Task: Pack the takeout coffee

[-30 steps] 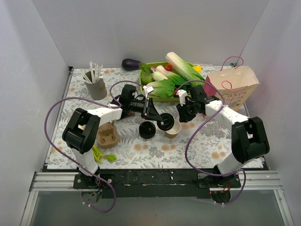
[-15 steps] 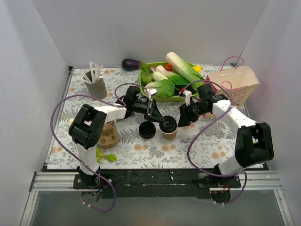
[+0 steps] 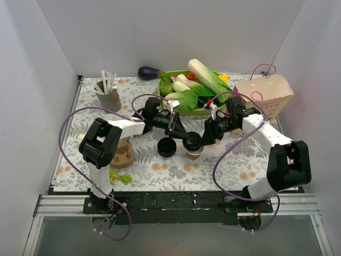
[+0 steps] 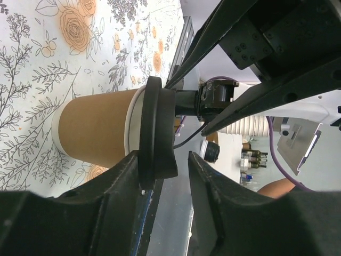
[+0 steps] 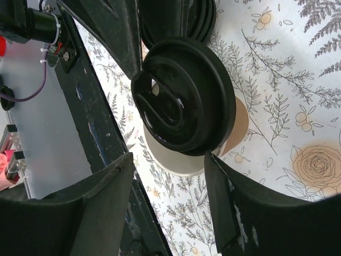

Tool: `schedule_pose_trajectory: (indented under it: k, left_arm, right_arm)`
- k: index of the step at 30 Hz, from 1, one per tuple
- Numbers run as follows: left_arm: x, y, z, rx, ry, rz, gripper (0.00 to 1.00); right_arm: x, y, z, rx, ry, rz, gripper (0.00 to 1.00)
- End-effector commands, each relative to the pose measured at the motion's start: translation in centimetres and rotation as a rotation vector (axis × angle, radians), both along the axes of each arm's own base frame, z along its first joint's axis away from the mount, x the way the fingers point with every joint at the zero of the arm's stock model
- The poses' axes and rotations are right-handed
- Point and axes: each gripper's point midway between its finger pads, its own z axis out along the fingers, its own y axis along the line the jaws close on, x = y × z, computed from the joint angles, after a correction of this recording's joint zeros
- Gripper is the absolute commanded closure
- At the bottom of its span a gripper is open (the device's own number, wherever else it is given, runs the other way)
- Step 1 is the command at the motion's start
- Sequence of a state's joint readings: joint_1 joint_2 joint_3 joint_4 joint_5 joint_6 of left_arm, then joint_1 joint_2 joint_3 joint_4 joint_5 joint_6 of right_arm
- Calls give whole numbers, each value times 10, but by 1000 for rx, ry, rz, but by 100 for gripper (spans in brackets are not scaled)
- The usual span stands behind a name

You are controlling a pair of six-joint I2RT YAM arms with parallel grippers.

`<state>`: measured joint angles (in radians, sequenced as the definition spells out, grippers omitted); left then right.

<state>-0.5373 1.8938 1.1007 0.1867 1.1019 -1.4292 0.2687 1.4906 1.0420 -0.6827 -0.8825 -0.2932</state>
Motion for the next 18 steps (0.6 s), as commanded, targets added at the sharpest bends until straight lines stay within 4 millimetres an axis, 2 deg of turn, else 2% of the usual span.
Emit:
schedule_pose_trajectory:
  k: [1,8,12,18]
  left_arm:
    - [3,-2,9,-9,-43,4,54]
    - [3,-2,7,5,-60,11,49]
    - [4,-8,9,16,-103,6,48]
    - [0,-16,1,78,-175,4,47]
  right_arm:
    - [1,0,4,14,-7,-18,36]
    - [8,0,1,-1,-9,-38,37]
    - [9,0,-1,-2,2,-60,37]
    - [14,2,2,2,-7,-77,37]
